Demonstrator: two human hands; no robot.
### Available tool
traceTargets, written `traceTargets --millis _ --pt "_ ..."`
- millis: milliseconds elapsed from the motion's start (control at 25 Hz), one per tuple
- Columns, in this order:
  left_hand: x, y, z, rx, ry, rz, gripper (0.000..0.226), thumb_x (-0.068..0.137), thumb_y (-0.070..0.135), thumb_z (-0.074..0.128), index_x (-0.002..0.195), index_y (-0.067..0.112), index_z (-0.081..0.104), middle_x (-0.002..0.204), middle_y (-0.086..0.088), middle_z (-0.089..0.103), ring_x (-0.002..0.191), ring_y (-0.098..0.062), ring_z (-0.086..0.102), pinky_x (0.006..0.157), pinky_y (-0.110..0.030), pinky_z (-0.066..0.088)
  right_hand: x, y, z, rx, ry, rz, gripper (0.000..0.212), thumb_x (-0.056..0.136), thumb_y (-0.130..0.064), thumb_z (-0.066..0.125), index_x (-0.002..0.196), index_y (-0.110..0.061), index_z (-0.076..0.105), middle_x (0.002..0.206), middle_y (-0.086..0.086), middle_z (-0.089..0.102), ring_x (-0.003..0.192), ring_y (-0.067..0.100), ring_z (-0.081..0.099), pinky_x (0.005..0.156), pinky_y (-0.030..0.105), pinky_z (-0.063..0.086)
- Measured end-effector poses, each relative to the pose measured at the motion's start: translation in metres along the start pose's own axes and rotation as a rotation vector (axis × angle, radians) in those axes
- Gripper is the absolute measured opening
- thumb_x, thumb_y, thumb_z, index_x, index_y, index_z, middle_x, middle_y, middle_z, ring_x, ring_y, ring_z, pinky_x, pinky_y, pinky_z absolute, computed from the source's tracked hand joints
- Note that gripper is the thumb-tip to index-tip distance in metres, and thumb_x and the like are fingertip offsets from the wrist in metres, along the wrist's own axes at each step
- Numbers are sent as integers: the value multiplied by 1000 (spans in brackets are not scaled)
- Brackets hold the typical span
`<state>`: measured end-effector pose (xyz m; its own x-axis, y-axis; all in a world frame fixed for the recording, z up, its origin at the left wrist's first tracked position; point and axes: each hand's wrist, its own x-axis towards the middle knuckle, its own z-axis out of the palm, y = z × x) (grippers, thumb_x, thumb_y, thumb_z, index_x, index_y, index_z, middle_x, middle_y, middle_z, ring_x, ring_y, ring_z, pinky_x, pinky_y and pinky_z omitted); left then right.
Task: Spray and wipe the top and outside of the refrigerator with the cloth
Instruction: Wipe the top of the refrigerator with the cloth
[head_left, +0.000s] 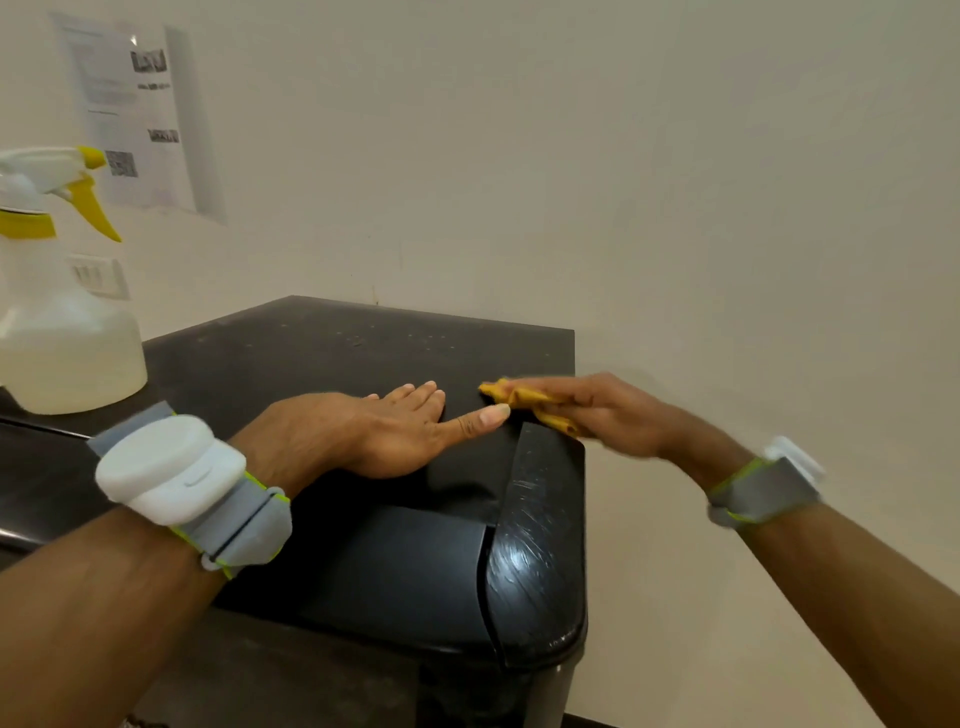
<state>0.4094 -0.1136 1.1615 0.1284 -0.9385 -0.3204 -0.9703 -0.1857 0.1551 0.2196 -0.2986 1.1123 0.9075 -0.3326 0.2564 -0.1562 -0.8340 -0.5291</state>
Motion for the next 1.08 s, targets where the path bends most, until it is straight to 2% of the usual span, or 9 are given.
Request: traceTargets --millis 80,160,280,520,640,720,840,960,1080 --pt "3 2 -6 16 -24 3 124 53 87 -5 156 17 -10 165 -1 -14 151 -16 -14 123 -50 -2 21 12 -9 -87 73 159 42 103 -10 46 143 -21 49 142 -4 54 132 23 51 110 25 40" --pt "9 4 -7 58 -13 31 123 53 87 -6 155 18 -12 165 -3 -15 151 -17 -15 123 -51 -1 36 13 -6 -164 81 212 43 103 -10 45 143 -25 49 142 -5 54 124 13 54 98 13 40" --pt "17 10 -8 58 17 69 111 65 82 -3 155 17 -12 164 -2 -17 151 -16 -15 123 -50 -2 15 -3 9 -9 149 136 41 102 -8 46 139 -24 53 144 -5 53 132 6 48 113 28 37" --pt "39 16 -7 67 -19 121 112 66 86 -1 154 19 -16 163 2 -19 150 -13 -16 124 -47 -2 -5 9 16 14 172 5 40 99 -16 46 138 -13 55 140 -4 58 130 10 52 110 25 40" --pt "42 14 -9 59 -51 161 131 44 96 -12 154 25 -16 162 6 -21 148 -10 -20 124 -47 -3 41 49 -14 -20 176 207 40 102 -18 46 142 -19 51 140 -1 57 129 23 54 108 31 42" --pt "42 11 -10 70 -69 174 138 35 98 -16 154 28 -15 162 8 -22 148 -9 -22 124 -46 -4 57 52 -22 18 120 299 41 104 -14 44 143 -22 49 143 3 54 131 29 50 104 25 41" --pt "44 12 -9 31 -52 149 112 60 85 -6 153 24 -17 162 8 -22 148 -8 -21 124 -44 -5 27 29 0 85 90 97 41 104 -8 42 141 -26 48 145 15 50 133 38 40 108 38 40" --pt "46 12 -7 18 -48 150 108 63 83 -4 152 25 -21 161 8 -24 147 -8 -22 124 -45 -5 7 24 6 41 62 -71 41 103 -12 42 143 -15 49 148 -1 50 140 18 42 116 32 34" --pt "43 10 -11 57 -78 166 131 40 95 -17 153 28 -17 160 8 -26 147 -9 -24 124 -45 -5 39 37 -15 -3 93 45 37 104 -6 42 138 -12 52 135 0 59 115 7 60 96 14 46"
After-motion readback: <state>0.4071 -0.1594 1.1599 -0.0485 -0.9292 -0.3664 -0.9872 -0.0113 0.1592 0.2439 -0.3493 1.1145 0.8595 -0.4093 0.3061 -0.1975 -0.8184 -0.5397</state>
